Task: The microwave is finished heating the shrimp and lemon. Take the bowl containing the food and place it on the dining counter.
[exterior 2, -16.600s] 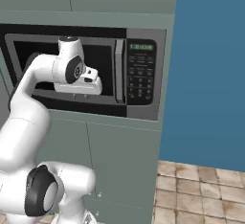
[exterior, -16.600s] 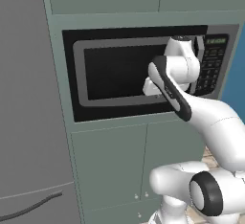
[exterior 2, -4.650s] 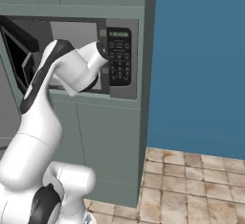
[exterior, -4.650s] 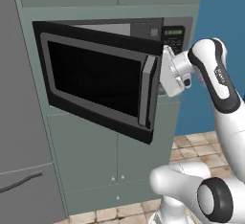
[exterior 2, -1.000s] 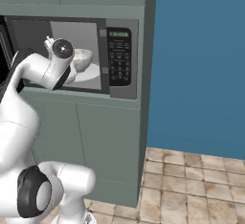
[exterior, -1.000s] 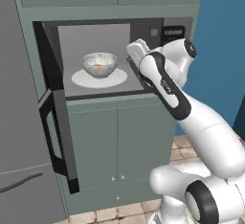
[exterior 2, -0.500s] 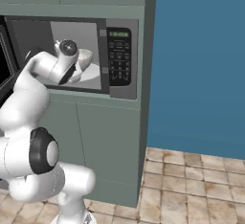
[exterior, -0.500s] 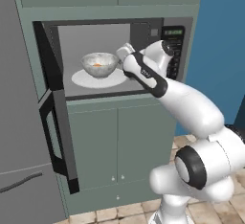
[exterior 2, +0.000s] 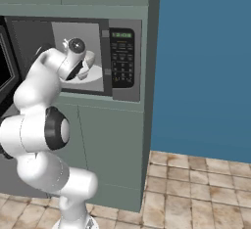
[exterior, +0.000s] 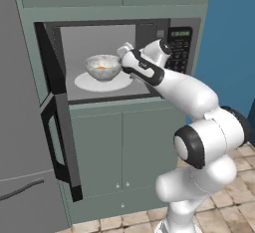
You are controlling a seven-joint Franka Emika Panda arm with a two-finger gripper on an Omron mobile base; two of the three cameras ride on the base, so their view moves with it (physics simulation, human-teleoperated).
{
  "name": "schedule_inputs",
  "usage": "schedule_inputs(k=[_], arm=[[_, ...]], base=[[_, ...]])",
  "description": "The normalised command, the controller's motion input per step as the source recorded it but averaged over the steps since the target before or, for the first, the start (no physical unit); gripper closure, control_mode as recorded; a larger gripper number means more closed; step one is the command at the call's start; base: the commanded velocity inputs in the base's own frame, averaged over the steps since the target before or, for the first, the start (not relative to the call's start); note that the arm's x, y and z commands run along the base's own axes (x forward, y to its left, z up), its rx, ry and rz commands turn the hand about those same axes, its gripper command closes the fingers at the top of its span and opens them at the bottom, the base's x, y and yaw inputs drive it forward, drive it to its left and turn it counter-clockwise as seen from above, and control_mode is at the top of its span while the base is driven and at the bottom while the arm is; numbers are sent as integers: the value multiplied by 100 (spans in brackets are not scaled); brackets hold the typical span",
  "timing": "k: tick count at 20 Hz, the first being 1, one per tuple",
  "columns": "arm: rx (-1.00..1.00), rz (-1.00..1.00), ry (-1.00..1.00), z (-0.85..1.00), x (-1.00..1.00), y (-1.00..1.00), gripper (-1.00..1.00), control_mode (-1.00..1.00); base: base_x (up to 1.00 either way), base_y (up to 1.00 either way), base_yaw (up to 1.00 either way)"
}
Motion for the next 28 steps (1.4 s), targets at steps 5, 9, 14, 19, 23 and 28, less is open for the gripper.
schedule_inputs(k=[5,9,14,19,23,28], arm=[[-1,0,1,-17,38,26,-100,-100],[-3,-1,2,-23,44,36,-100,-100],[-2,-1,2,-19,49,29,-100,-100],[0,-1,0,-10,39,12,-100,-100],[-4,0,0,-9,39,3,-100,-100],[-5,0,1,-9,37,1,-100,-100]], base=[[0,0,0],[0,0,0],[0,0,0],[0,0,0],[0,0,0],[0,0,0]])
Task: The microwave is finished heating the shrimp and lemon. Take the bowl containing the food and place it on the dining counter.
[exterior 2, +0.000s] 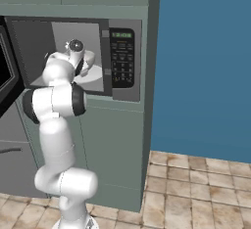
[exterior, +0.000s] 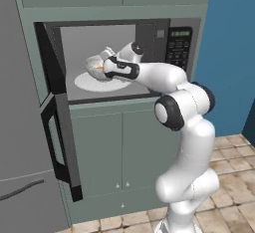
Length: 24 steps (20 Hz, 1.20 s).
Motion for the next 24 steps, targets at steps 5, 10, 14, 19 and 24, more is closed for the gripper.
schedule_inputs(k=[5,10,14,19,24], arm=[[-7,0,2,-16,21,0,100,-100],[-7,0,3,-22,0,0,100,-100],[0,0,0,0,0,0,100,-100],[0,0,0,0,-1,0,100,-100],[0,0,-2,0,-46,-6,100,-100]], base=[[0,0,0],[0,0,0],[0,0,0],[0,0,0],[0,0,0]])
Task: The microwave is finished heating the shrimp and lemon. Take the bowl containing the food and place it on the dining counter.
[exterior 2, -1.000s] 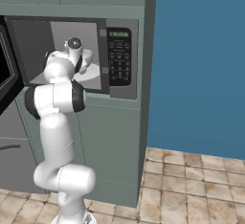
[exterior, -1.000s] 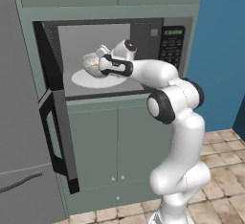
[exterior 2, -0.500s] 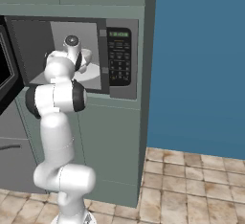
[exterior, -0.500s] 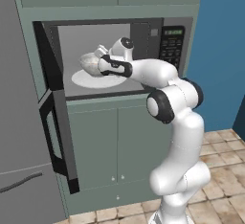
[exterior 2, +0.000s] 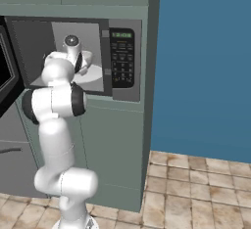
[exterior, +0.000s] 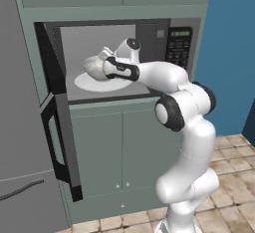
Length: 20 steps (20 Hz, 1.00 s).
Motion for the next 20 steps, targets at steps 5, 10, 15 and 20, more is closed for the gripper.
schedule_inputs(k=[5,10,15,20], arm=[[3,0,-18,7,-91,-22,100,-100],[4,-1,-11,39,-100,-25,100,-100],[0,-2,2,68,-100,-33,100,-100],[0,-1,12,71,-100,-44,100,-100]], base=[[0,0,0],[0,0,0],[0,0,0],[0,0,0]])
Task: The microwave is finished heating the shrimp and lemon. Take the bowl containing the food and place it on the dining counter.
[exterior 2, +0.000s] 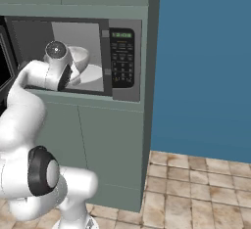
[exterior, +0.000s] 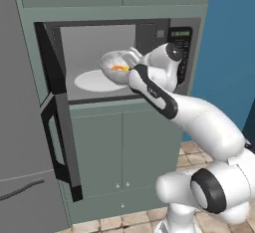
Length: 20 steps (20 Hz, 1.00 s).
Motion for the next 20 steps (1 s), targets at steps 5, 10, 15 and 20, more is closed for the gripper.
schedule_inputs(k=[5,10,15,20], arm=[[0,0,25,35,-100,-58,100,-100],[0,1,11,-3,-100,-39,100,-100],[0,4,-16,-1,-97,-5,100,-100],[0,0,-8,0,-19,0,100,-100]], base=[[0,0,0],[0,0,0],[0,0,0],[0,0,0]])
